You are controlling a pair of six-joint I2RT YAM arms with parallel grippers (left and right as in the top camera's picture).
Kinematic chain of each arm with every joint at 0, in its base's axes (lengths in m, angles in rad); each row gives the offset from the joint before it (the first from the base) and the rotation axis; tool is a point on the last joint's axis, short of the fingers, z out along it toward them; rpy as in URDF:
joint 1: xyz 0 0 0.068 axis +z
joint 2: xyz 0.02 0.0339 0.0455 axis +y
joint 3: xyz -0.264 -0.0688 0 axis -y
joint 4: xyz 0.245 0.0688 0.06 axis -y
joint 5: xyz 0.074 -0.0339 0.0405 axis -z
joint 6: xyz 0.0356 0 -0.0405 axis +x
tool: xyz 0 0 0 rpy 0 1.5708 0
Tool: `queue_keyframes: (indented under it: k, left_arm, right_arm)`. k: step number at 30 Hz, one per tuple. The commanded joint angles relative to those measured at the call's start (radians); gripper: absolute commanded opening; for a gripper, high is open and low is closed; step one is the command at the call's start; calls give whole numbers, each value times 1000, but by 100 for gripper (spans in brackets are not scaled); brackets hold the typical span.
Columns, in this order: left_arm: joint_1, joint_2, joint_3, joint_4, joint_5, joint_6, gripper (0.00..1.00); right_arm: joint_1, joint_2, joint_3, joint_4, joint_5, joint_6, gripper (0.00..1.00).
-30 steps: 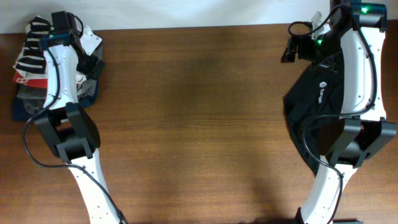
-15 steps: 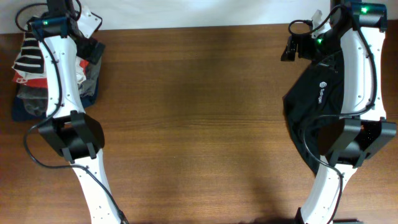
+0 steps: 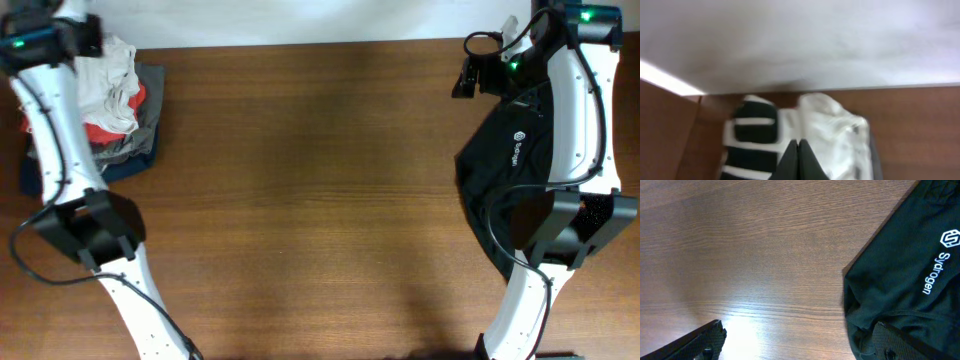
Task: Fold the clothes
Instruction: 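Lower the shirt onto the stack top and open the left gripper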
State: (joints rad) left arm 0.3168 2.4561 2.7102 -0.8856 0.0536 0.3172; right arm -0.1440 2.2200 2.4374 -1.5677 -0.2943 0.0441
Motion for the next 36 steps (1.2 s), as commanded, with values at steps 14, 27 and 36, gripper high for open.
queue_keyframes:
  k: [14,27,36]
  left_arm:
    - [60,313,-15,131,-175,-225,1]
    - [124,317,61,128,-94,-294,1]
    - [128,186,176,-73,-95,-264,34]
  right_arm:
    - [8,-2,7,-26,-9,-10,99]
    - [8,-2,7,-23,-9,-9,99]
    - [8,-1,7,-26,-9,-8,99]
